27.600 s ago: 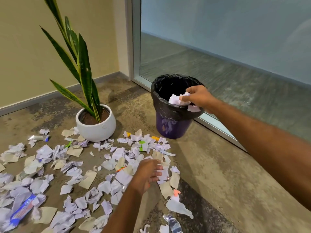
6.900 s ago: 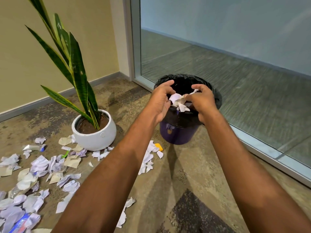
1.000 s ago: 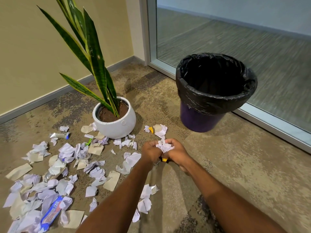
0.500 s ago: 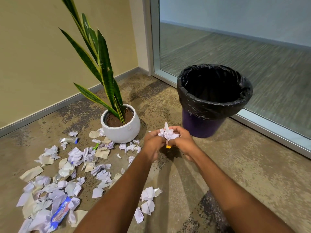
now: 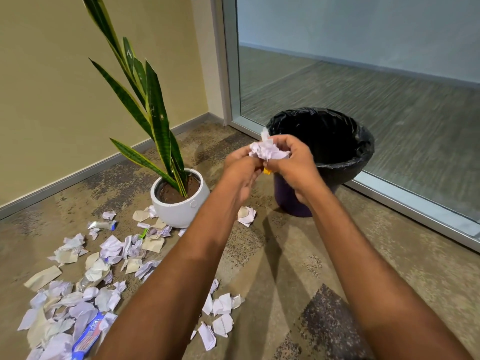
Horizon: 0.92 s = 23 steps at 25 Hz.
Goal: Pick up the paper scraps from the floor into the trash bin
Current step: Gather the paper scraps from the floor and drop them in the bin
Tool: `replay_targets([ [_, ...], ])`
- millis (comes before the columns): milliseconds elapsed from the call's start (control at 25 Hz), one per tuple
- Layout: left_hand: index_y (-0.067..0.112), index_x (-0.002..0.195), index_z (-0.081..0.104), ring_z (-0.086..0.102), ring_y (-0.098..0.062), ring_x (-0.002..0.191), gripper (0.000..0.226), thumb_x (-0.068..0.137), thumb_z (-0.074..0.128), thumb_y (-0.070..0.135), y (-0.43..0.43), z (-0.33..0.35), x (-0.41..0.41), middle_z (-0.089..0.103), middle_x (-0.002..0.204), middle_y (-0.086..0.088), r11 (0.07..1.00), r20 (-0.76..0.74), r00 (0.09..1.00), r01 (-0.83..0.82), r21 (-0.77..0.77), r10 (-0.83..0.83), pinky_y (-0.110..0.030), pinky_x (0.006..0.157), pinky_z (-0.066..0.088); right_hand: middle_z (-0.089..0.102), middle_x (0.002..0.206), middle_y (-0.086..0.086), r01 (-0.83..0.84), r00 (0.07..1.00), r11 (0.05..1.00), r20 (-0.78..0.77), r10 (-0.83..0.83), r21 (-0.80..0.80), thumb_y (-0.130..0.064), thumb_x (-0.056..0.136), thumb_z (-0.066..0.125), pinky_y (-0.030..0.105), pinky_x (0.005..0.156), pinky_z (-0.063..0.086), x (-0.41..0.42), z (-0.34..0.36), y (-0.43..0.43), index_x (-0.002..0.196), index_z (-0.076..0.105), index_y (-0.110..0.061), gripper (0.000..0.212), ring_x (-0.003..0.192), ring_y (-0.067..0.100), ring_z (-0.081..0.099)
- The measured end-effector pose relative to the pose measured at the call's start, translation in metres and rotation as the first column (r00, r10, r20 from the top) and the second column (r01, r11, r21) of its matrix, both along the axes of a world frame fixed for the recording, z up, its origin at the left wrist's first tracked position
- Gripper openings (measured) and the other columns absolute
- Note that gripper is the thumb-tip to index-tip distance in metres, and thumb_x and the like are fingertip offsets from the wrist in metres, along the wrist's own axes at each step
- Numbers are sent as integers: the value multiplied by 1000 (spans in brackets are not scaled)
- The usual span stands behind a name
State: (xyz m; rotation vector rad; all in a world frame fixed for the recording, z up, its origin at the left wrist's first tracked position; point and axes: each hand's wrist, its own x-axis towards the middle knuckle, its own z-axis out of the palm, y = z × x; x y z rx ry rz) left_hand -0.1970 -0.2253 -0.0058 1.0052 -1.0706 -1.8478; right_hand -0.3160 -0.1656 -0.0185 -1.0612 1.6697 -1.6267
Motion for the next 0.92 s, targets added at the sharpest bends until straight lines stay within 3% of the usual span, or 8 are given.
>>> replay_targets([
  [200,0,115,71,76,-25,94,37,88,60,-24,-4,21,-41,78,107,-20,998,-109,992,62,19,-60,-32,86,65,78,109,8,160,983,987,86,-160,5,-6,71,81,44,83,66,-36,28,-1,108,72,-26,44,99,25,77],
  [360,1,100,68,72,-28,81,30,91,51,-22,-1,25,-71,74,93,-21,992,-154,985,94,89,-79,-35,75,65,72,117,15,254,936,966,238,-260,53,5,86,71,42,84,64,-62,33,-3,127,63,-19,48,97,29,75],
  [480,6,92,59,63,-28,81,24,93,47,-15,-3,27,-83,61,92,-18,988,-129,990,73,134,-55,-39,79,58,70,123,10,286,912,954,279,-301,95,0,90,69,43,94,63,-74,30,3,137,60,-23,53,109,26,73],
  [600,5,106,60,54,-43,127,21,92,50,-9,-11,27,-88,52,135,-26,984,-136,989,77,158,-55,-48,100,53,67,120,4,313,903,944,275,-329,102,-2,94,70,44,94,63,-76,22,4,136,63,-23,47,98,15,68],
  [680,5,125,60,44,-45,142,34,95,51,-6,-15,26,-86,49,146,-27,983,-151,985,105,151,-82,-50,111,48,68,111,3,335,898,939,275,-345,81,-4,95,71,44,94,64,-74,17,3,130,64,-20,39,100,17,70],
  [800,0,141,57,62,-40,129,43,99,49,-4,-23,22,-73,64,132,-25,988,-191,979,95,118,-72,-46,109,55,73,117,15,326,890,945,327,-318,32,-1,94,68,43,90,67,-66,13,-1,118,67,-14,27,104,25,76],
  [920,-1,133,61,76,-31,99,38,99,46,-6,-32,12,-54,73,111,-22,993,-208,978,42,107,-19,-38,90,65,77,103,18,208,907,978,374,-194,3,4,98,66,44,88,68,-46,8,-8,108,71,-8,17,86,22,76],
])
